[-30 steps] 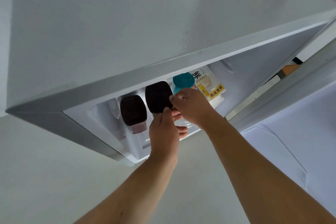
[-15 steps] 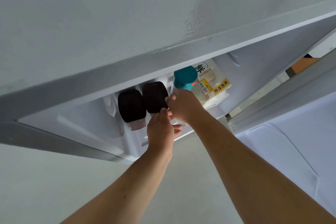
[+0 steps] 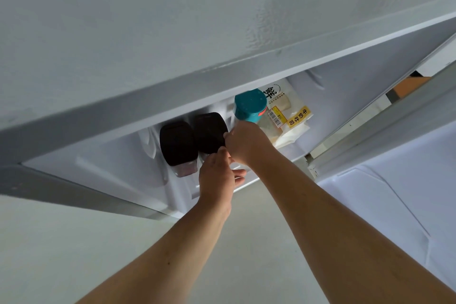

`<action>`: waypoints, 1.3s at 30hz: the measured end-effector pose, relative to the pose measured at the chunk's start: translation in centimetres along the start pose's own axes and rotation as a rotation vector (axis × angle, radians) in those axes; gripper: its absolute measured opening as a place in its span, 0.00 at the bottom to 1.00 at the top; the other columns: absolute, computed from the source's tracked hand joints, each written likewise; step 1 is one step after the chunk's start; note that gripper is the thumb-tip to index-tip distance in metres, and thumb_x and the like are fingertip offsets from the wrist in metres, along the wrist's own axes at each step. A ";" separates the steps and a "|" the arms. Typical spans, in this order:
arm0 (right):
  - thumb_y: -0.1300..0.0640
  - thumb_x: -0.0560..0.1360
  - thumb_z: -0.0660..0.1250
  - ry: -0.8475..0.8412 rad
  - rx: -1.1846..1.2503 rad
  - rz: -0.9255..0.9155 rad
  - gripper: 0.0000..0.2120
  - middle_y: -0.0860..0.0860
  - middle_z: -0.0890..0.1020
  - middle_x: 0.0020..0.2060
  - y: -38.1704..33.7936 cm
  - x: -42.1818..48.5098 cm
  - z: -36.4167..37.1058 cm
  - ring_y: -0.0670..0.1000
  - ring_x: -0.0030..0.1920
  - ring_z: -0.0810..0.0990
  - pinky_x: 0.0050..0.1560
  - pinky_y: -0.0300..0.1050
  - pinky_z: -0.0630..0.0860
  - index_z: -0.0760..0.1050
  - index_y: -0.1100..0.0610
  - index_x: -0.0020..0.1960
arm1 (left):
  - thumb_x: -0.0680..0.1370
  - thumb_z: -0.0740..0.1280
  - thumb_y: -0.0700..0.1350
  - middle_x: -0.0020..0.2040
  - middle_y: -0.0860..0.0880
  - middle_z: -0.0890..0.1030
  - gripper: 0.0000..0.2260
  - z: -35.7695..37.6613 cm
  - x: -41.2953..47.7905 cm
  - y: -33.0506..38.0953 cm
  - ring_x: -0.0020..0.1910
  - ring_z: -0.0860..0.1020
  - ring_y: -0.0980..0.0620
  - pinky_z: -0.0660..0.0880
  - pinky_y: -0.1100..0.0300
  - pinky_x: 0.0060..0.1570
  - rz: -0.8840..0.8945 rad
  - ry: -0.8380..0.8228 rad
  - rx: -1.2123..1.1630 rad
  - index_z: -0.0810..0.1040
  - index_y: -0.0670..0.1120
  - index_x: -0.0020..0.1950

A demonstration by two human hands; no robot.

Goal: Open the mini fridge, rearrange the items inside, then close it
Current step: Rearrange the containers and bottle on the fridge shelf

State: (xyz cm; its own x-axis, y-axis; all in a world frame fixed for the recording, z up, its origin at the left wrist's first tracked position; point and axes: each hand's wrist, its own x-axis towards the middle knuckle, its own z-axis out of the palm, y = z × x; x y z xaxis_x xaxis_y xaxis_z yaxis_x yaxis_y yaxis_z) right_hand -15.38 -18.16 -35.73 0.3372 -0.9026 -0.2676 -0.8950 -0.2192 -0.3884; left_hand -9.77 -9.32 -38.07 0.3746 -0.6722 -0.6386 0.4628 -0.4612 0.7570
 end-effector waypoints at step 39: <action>0.61 0.78 0.67 0.204 -0.175 -0.230 0.09 0.55 0.82 0.53 -0.5 -4.6 0.1 0.59 0.52 0.83 0.46 0.53 0.81 0.77 0.57 0.58 | 0.74 0.67 0.56 0.69 0.53 0.79 0.34 -4.7 -0.4 -3.2 0.63 0.82 0.51 0.79 0.43 0.65 0.102 0.068 0.366 0.65 0.56 0.80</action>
State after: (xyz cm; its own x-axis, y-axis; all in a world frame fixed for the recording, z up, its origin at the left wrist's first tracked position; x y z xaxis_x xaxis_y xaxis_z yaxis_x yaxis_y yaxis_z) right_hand -16.46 -13.82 -34.38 0.4866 -0.8736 -0.0024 -0.8448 -0.4698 -0.2561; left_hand -7.59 -4.85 -40.84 0.4621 -0.6911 -0.5558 0.1076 -0.5784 0.8086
